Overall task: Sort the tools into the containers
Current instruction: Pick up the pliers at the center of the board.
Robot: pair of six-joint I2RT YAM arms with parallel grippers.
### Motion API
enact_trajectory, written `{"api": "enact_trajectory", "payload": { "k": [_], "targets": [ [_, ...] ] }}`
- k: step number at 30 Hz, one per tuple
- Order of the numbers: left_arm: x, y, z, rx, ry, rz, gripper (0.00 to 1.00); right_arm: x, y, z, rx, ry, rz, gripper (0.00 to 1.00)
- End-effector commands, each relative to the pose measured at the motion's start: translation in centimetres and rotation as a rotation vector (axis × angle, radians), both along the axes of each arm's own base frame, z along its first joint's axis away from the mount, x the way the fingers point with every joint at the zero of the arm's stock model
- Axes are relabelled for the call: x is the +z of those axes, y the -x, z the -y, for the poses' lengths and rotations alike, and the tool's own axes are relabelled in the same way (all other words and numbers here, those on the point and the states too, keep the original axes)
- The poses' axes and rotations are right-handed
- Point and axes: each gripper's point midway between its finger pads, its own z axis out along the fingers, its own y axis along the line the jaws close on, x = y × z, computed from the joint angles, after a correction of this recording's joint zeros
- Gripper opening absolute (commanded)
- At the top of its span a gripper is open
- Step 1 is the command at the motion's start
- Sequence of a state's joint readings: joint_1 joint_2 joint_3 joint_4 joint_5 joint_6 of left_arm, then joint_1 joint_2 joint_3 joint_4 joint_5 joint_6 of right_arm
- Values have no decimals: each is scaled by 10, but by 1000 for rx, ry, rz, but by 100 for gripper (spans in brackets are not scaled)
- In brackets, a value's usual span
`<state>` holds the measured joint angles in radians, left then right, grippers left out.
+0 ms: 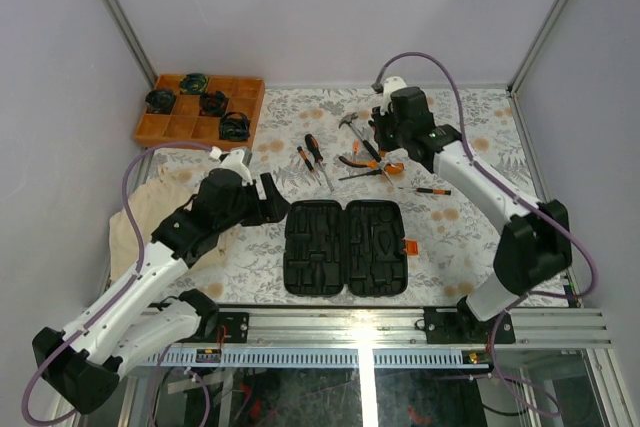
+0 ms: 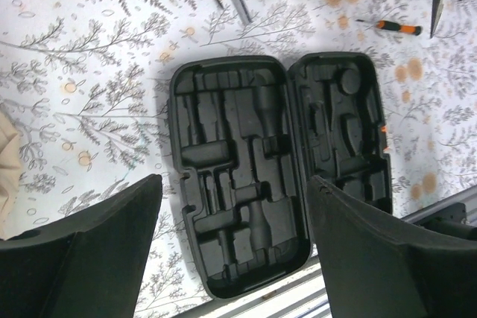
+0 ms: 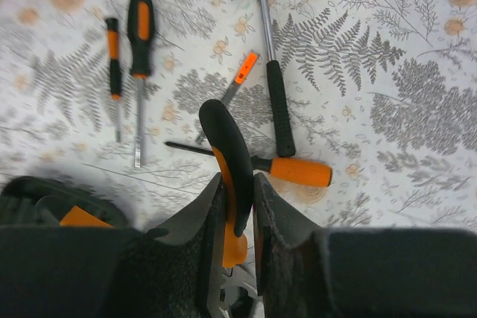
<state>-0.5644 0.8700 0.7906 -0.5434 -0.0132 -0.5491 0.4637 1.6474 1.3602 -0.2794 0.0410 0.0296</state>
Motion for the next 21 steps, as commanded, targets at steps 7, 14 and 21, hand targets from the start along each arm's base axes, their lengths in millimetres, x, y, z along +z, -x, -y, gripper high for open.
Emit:
{"api": "enact_trajectory", "payload": {
  "k": [7, 14, 21],
  "targets": [
    [66, -14, 41, -100, 198, 199, 77, 88, 36, -9, -261, -630, 109, 0],
    [98, -11, 85, -175, 302, 275, 78, 89, 72, -15, -391, -940, -13, 0],
    [101, -8, 131, -265, 313, 268, 78, 89, 98, -30, -410, -1215, -111, 0]
  ]
}}
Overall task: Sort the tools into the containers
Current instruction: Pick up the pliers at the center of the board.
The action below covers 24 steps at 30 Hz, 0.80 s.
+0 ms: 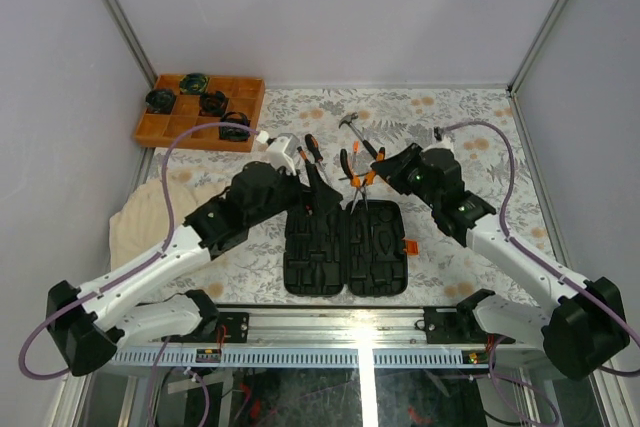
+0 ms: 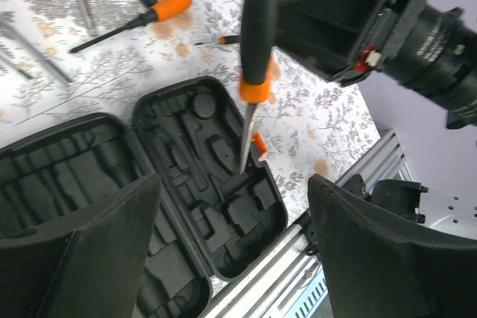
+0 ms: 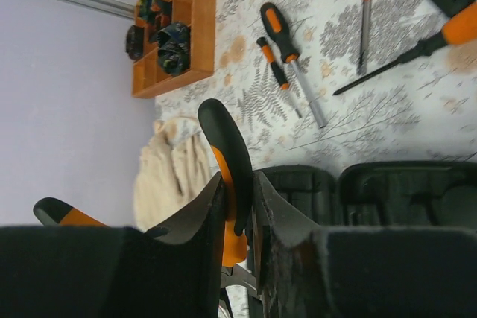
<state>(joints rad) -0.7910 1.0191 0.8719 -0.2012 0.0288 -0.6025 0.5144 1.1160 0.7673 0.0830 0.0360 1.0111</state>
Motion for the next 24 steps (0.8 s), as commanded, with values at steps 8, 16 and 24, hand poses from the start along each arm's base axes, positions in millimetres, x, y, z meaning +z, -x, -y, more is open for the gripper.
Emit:
{"api": "enact_trajectory", "payload": {
  "k": [8, 16, 24],
  "targets": [
    [18, 0, 53, -79, 46, 65, 78, 72, 10, -27, 34, -391, 97, 0],
    [6, 1, 60, -84, 33, 51, 69, 78, 18, -31, 72, -418, 89, 0],
    [8, -3, 67, -97, 34, 66, 49, 79, 26, -34, 90, -476, 70, 0]
  ]
}}
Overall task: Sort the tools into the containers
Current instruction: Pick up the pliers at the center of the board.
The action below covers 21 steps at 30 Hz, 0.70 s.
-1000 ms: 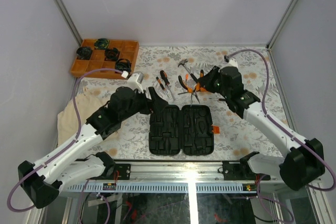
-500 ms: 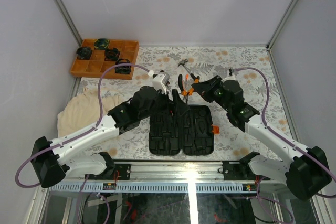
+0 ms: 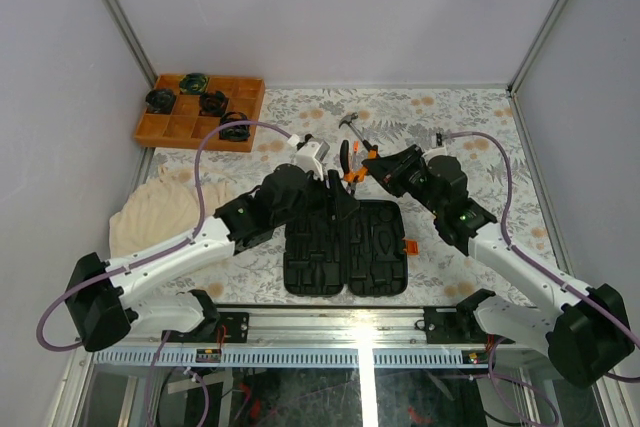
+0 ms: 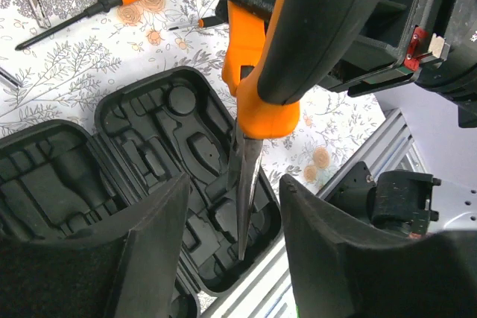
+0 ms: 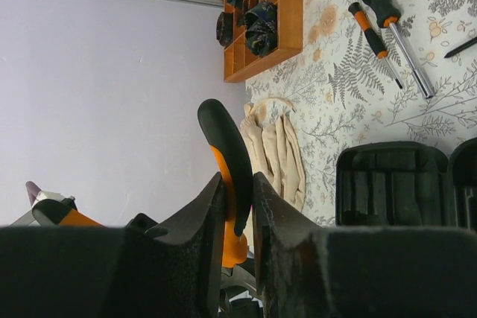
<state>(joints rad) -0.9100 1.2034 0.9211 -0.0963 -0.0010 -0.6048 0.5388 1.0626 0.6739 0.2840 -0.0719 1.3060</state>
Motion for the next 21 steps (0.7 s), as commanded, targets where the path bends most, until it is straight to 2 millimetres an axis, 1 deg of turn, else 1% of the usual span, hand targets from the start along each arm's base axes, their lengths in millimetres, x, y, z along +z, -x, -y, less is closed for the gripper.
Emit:
{"api": "enact_trajectory", "payload": {
  "k": [1, 5, 9, 12, 13, 15, 16, 18, 19, 21],
  "targets": [
    [28, -8, 13, -10, 67, 77, 44, 47, 8, -7, 31, -137, 97, 0],
    [29, -8, 16, -22, 70, 78, 27, 45, 10, -5, 27, -124, 95, 0],
    [29, -6, 14, -27, 63, 79, 9, 39, 10, -1, 9, -101, 91, 0],
    [27, -5, 12, -32, 50, 77, 1, 38, 10, -1, 10, -101, 91, 0],
    [27, -4, 12, -33, 45, 76, 0, 37, 10, 0, 9, -99, 93, 2],
    [26, -3, 9, -31, 34, 76, 0, 39, 10, 2, -1, -89, 105, 8],
    [26, -3, 8, -29, 27, 75, 0, 40, 10, 5, -9, -73, 116, 13],
    [24, -2, 3, -23, 8, 74, 0, 41, 11, 11, -25, -17, 137, 25],
    [23, -1, 0, -22, -2, 77, 0, 37, 12, 15, -32, 27, 134, 32],
    [21, 2, -5, -23, -26, 72, 0, 36, 14, 23, -40, 121, 163, 43]
  ]
}}
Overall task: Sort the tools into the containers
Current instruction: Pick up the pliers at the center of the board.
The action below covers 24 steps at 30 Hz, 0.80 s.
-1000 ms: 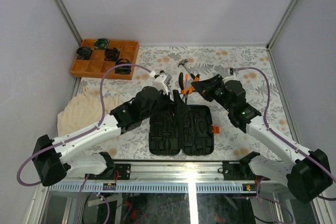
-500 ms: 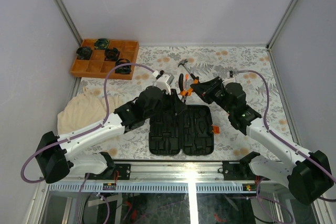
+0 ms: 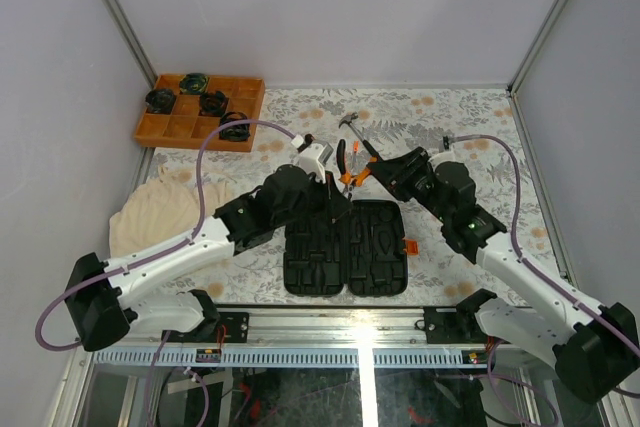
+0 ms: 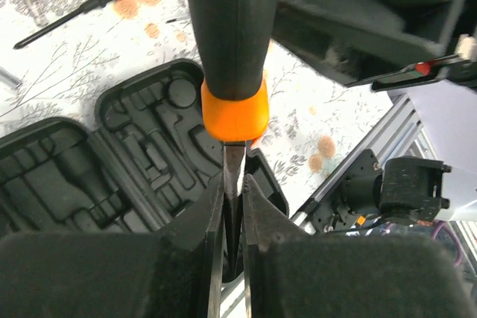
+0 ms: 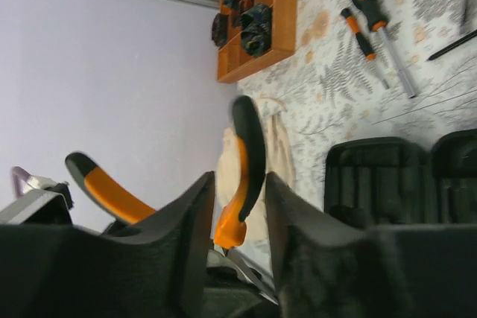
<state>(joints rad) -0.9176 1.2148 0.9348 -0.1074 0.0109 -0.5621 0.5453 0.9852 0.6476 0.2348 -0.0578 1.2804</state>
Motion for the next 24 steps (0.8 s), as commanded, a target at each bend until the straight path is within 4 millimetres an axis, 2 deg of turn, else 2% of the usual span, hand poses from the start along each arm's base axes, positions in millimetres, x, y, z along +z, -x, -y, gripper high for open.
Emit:
{"api": "enact_trajectory", "payload": {
  "k": [1, 3, 7, 12, 16, 19, 22, 24],
  "targets": [
    [21, 2, -11, 9, -11, 44, 0, 35, 3, 19, -38, 144, 164, 47],
    [17, 7, -16, -6, -35, 31, 0, 33, 6, 27, -32, 252, 208, 54],
    [9, 22, -21, -64, -80, -7, 0, 39, 12, 37, 32, 473, 377, 61],
    [3, 41, -29, -140, -116, -44, 0, 41, 33, 24, 283, 707, 660, 65],
    [1, 46, -36, -141, -141, -59, 0, 54, 69, -8, 542, 620, 866, 64],
    [1, 48, -42, -133, -160, -68, 0, 58, 97, -23, 704, 529, 962, 65],
    [3, 53, -45, -141, -158, -74, 0, 49, 126, -29, 873, 509, 1138, 71],
    [3, 56, -46, -153, -155, -81, 0, 45, 129, -27, 857, 554, 1272, 72]
  ]
}}
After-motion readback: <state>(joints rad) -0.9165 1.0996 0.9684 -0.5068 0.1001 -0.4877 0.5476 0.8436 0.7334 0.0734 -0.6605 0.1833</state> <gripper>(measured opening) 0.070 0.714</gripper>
